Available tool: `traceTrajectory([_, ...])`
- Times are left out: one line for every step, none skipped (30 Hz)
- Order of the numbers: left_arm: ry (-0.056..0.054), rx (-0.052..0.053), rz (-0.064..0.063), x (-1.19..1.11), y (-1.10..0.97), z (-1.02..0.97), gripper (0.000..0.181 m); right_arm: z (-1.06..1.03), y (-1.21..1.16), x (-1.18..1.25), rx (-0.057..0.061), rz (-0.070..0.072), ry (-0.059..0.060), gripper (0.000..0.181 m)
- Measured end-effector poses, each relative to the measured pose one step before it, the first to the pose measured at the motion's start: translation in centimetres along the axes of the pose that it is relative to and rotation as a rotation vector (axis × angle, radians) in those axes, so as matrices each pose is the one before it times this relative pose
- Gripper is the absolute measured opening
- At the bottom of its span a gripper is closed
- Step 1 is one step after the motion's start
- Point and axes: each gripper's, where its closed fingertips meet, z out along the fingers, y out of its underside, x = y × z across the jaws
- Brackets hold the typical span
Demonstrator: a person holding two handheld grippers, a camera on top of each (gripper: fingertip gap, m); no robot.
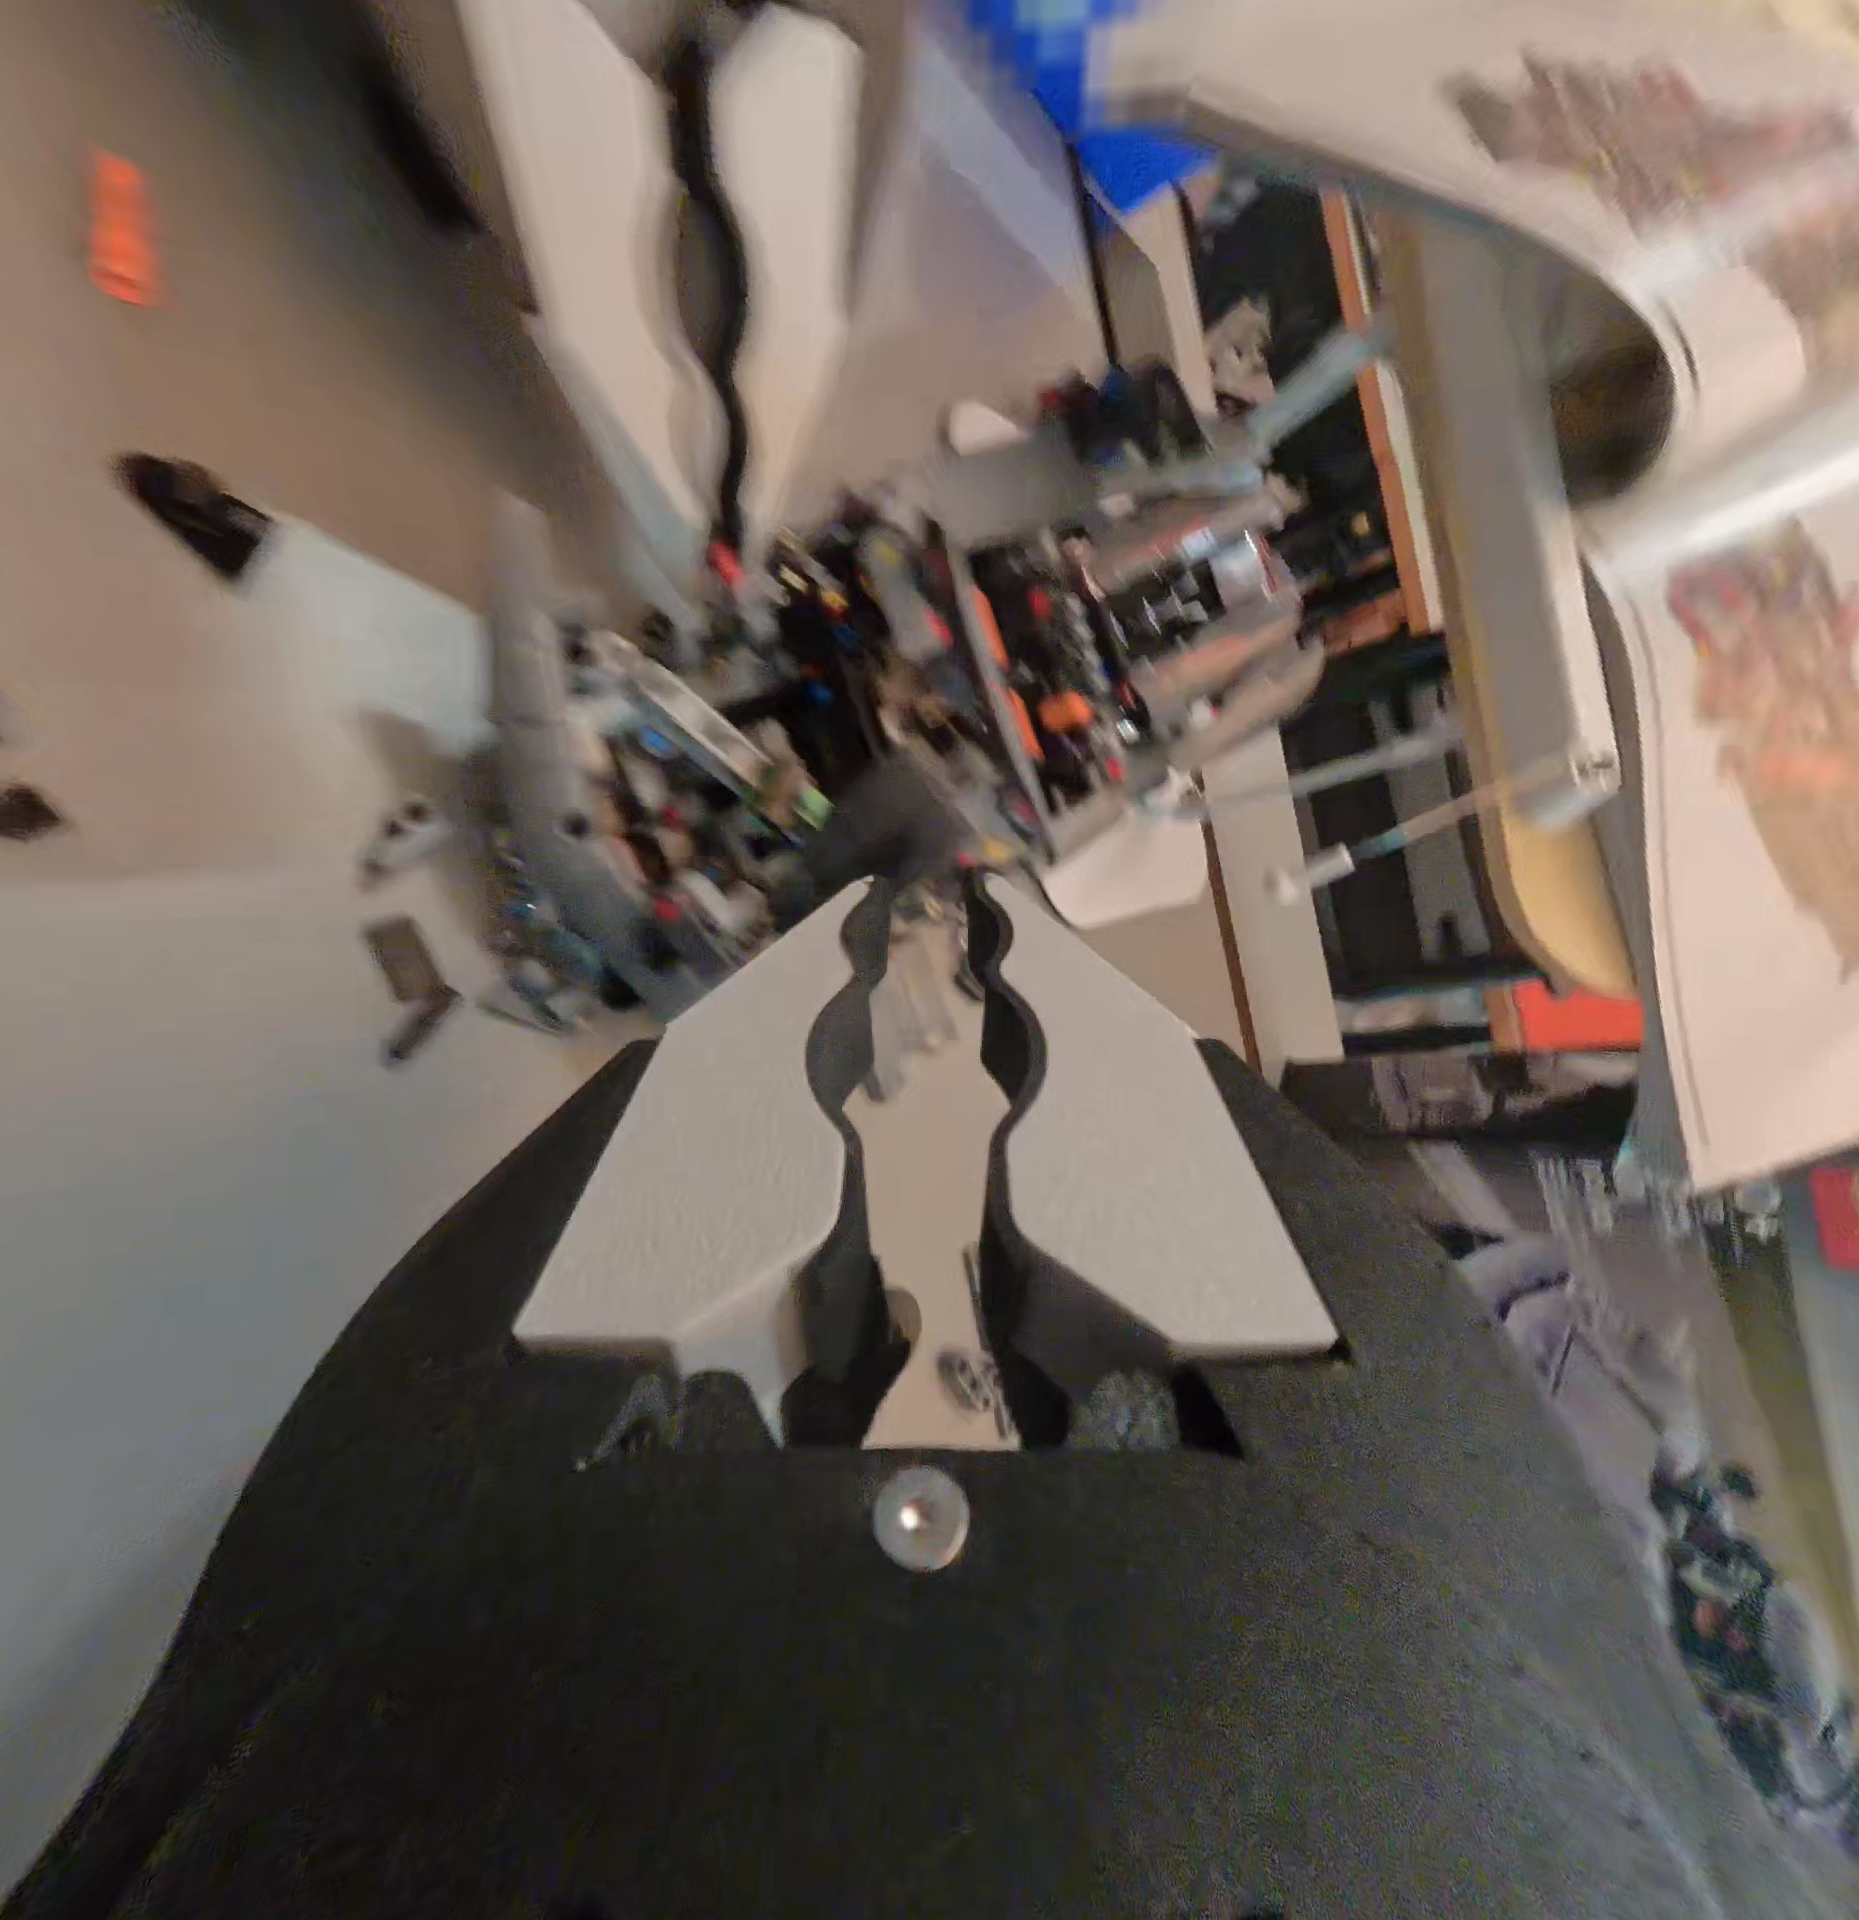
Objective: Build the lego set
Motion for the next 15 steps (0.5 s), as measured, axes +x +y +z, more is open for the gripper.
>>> traceTrajectory([0.0029,-0.0014,0.0075,0.023,0.038,-0.052,0.003,-0.080,0.996,0.935,-0.0105,0.0410,0.0029,0.014])
traceTrajectory([0.0066,0.0080,-0.0043,0.009,-0.054,-0.099,0.003,0.087,0.849,0.484,-0.0107,0.0329,-0.0211,0.015])
traceTrajectory([0.0105,0.0153,-0.0117,0.003,-0.136,-0.118,0.003,0.344,0.870,0.341,-0.0230,0.0310,-0.0240,0.017])
traceTrajectory([0.0106,0.0139,-0.0092,-0.009,-0.123,-0.148,0.003,0.603,0.899,0.169,-0.0306,0.0150,-0.0252,0.019])
traceTrajectory([0.0062,0.0112,-0.0062,-0.053,-0.099,-0.163,0.003,0.695,0.592,-0.139,-0.0162,-0.0056,-0.0322,0.019])
traceTrajectory([0.0042,0.0122,-0.0105,-0.074,-0.094,-0.140,0.003,0.693,0.104,-0.295,0.0093,-0.0169,-0.0299,0.020])
traceTrajectory([0.0067,0.0118,-0.0126,-0.050,-0.083,-0.108,0.003,0.586,-0.261,-0.249,0.0242,-0.0172,-0.0186,0.020])
traceTrajectory([0.0055,0.0074,-0.0066,-0.033,-0.039,-0.098,0.003,0.433,-0.433,-0.260,0.0262,-0.0111,-0.0184,0.014])
traceTrajectory([-0.0001,-0.0030,0.0047,-0.054,0.085,-0.117,0.003,0.332,-0.337,-0.058,0.0123,-0.0034,-0.0099,0.016])
traceTrajectory([-0.0023,-0.0037,0.0086,-0.027,0.115,-0.108,0.003,0.302,-0.166,0.233,0.0034,0.0013,0.0022,0.020])
traceTrajectory([0.0029,0.0031,0.0031,0.048,-0.006,-0.041,0.003,0.240,-0.271,0.135,0.0165,0.0055,-0.0085,0.020])
traceTrajectory([0.0106,0.0071,-0.0048,0.140,-0.101,0.006,0.003,0.123,-0.405,-0.140,0.0297,0.0086,-0.0278,0.017])
traceTrajectory([0.0134,0.0010,0.0013,0.197,0.008,0.019,0.003,0.051,-0.227,-0.216,0.0200,0.0072,-0.0322,0.020])
traceTrajectory([0.0076,-0.0014,0.0060,0.136,0.104,0.015,0.003,0.001,-0.173,-0.194,0.0199,0.0104,-0.0301,0.020])
traceTrajectory([0.0062,0.0011,-0.0001,0.074,0.076,-0.015,0.003,-0.026,-0.275,-0.262,0.0299,0.0266,-0.0368,0.019])
